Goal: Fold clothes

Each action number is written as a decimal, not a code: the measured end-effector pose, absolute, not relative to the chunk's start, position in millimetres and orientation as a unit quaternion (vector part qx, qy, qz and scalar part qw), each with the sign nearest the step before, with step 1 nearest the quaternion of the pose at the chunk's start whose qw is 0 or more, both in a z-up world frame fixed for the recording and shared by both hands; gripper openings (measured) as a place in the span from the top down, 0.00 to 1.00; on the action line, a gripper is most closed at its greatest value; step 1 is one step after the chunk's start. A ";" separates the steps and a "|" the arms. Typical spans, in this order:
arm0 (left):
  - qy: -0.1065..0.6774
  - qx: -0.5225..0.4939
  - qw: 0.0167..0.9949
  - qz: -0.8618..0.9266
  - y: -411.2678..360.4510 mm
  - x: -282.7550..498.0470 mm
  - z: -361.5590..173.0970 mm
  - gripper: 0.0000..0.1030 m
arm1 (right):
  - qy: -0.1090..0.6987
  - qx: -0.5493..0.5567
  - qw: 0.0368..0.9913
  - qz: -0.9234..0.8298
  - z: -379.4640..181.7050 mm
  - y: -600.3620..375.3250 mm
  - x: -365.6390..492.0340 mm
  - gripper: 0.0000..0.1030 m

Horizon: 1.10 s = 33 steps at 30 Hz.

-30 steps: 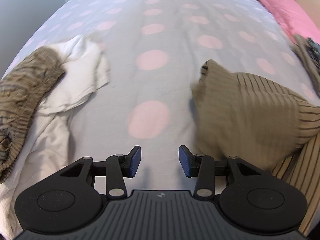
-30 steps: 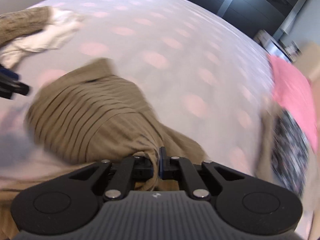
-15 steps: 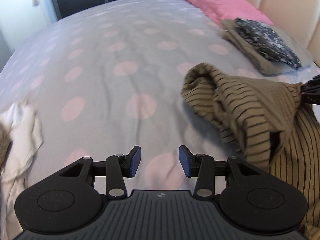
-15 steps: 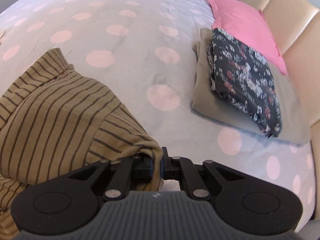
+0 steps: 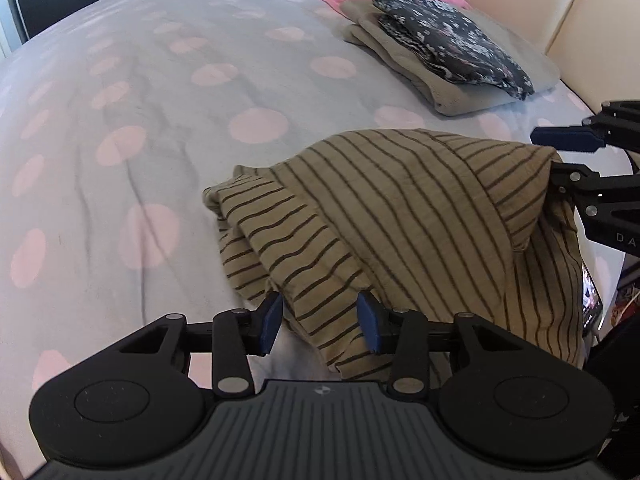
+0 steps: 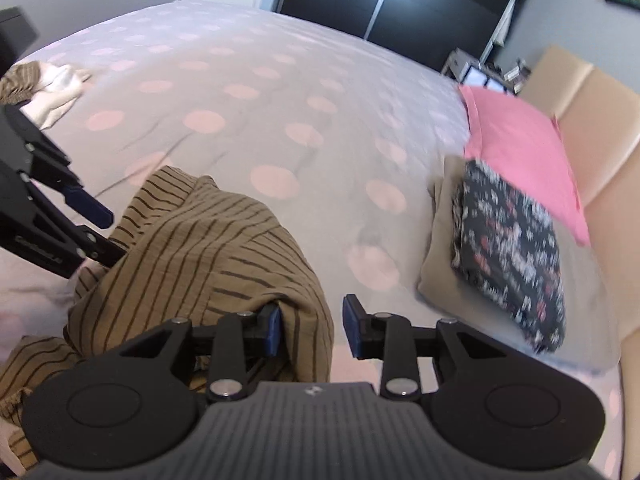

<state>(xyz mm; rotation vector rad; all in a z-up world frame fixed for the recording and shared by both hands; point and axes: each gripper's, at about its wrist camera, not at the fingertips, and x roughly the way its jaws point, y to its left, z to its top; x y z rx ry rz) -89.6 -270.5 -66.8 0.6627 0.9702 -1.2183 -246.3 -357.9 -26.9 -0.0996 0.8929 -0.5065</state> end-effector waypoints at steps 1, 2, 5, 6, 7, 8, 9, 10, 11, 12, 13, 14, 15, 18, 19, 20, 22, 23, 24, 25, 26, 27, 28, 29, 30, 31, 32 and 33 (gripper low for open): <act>0.433 0.292 0.659 -0.541 -271.1 -89.9 -66.2 0.66 | 0.423 -0.055 0.873 -0.238 -24.7 -354.2 -247.3 0.65; 0.438 0.290 0.656 -0.542 -271.7 -89.9 -65.6 0.68 | 0.418 -0.057 0.877 -0.231 -22.2 -350.7 -248.7 0.64; 0.451 0.284 0.645 -0.547 -273.6 -89.6 -63.8 0.84 | 0.409 -0.061 0.887 -0.206 -20.2 -340.6 -251.1 0.61; 0.455 0.282 0.642 -0.549 -274.2 -89.5 -63.2 0.92 | 0.410 -0.066 0.889 -0.194 -21.5 -335.4 -251.4 0.61; 0.460 0.280 0.638 -0.551 -274.8 -89.4 -62.6 0.97 | 0.410 -0.072 0.891 -0.182 -22.9 -329.8 -251.8 0.58; 0.458 0.278 0.637 -0.554 -275.9 -91.2 -60.3 0.97 | 0.409 -0.082 0.893 -0.170 -24.4 -323.4 -252.2 0.57; 0.455 0.276 0.637 -0.558 -277.7 -94.0 -56.9 0.99 | 0.408 -0.091 0.894 -0.158 -26.1 -317.0 -252.4 0.57; 0.451 0.275 0.636 -0.563 -279.9 -96.8 -53.3 0.99 | 0.409 -0.097 0.896 -0.145 -28.5 -310.6 -252.4 0.57; 0.448 0.274 0.634 -0.568 -282.1 -99.6 -49.6 0.99 | 0.412 -0.100 0.897 -0.130 -31.8 -304.2 -252.1 0.55; 0.444 0.275 0.634 -0.570 -284.1 -102.2 -46.8 0.99 | 0.416 -0.101 0.896 -0.116 -35.4 -298.1 -251.0 0.54; 0.441 0.278 0.633 -0.572 -286.0 -104.7 -44.3 0.99 | 0.421 -0.105 0.895 -0.102 -39.7 -291.4 -249.5 0.53; 0.437 0.280 0.633 -0.574 -287.9 -107.2 -41.9 0.99 | 0.425 -0.114 0.894 -0.088 -44.5 -285.1 -248.2 0.51; 0.433 0.283 0.633 -0.576 -289.8 -109.7 -39.4 0.99 | 0.427 -0.126 0.892 -0.074 -49.4 -278.7 -246.9 0.50; 0.422 0.291 0.633 -0.581 -295.4 -117.2 -32.0 0.99 | 0.433 -0.163 0.885 -0.046 -64.3 -263.3 -243.4 0.48; 0.420 0.292 0.633 -0.581 -296.3 -118.0 -31.1 0.99 | 0.434 -0.176 0.883 -0.039 -69.0 -259.1 -242.1 0.46; 0.419 0.293 0.635 -0.580 -296.8 -118.1 -30.7 0.99 | 0.434 -0.192 0.879 -0.035 -74.1 -255.0 -240.7 0.44; 0.419 0.294 0.641 -0.572 -296.1 -114.6 -30.8 0.99 | 0.433 -0.227 0.872 -0.031 -85.1 -245.9 -239.6 0.44; 0.419 0.294 0.645 -0.568 -295.7 -112.5 -30.8 0.99 | 0.432 -0.247 0.867 -0.026 -91.2 -242.1 -239.6 0.43; 0.419 0.293 0.650 -0.563 -294.0 -109.2 -30.7 0.99 | 0.431 -0.267 0.862 -0.022 -97.2 -238.3 -239.6 0.43; 0.419 0.292 0.655 -0.557 -291.9 -105.3 -30.5 0.99 | 0.429 -0.287 0.856 -0.018 -103.2 -234.6 -239.6 0.42; 0.417 0.292 0.661 -0.551 -288.6 -101.4 -30.0 0.99 | 0.427 -0.307 0.850 -0.016 -109.4 -230.8 -239.6 0.43; 0.414 0.292 0.667 -0.546 -284.8 -97.3 -29.4 0.99 | 0.424 -0.328 0.844 -0.019 -115.6 -227.5 -239.8 0.45; 0.412 0.292 0.674 -0.540 -281.0 -93.3 -28.8 0.99 | 0.419 -0.347 0.839 -0.022 -120.9 -224.7 -240.1 0.51; 0.410 0.291 0.680 -0.534 -276.6 -89.5 -28.4 0.99 | 0.415 -0.363 0.834 -0.025 -125.2 -222.7 -240.3 0.68; 0.408 0.290 0.686 -0.528 -271.9 -85.6 -28.1 0.99 | 0.415 -0.367 0.832 -0.031 -125.2 -223.5 -239.6 0.76; 0.408 0.289 0.692 -0.521 -267.1 -81.8 -28.0 0.99 | 0.414 -0.359 0.836 -0.039 -120.9 -226.6 -238.4 0.88; 0.408 0.288 0.697 -0.515 -262.2 -78.3 -28.1 0.99 | 0.413 -0.346 0.841 -0.047 -115.1 -230.5 -237.3 0.94; 0.408 0.288 0.701 -0.510 -257.3 -75.0 -28.2 0.99 | 0.409 -0.322 0.852 -0.057 -104.9 -237.3 -236.2 0.95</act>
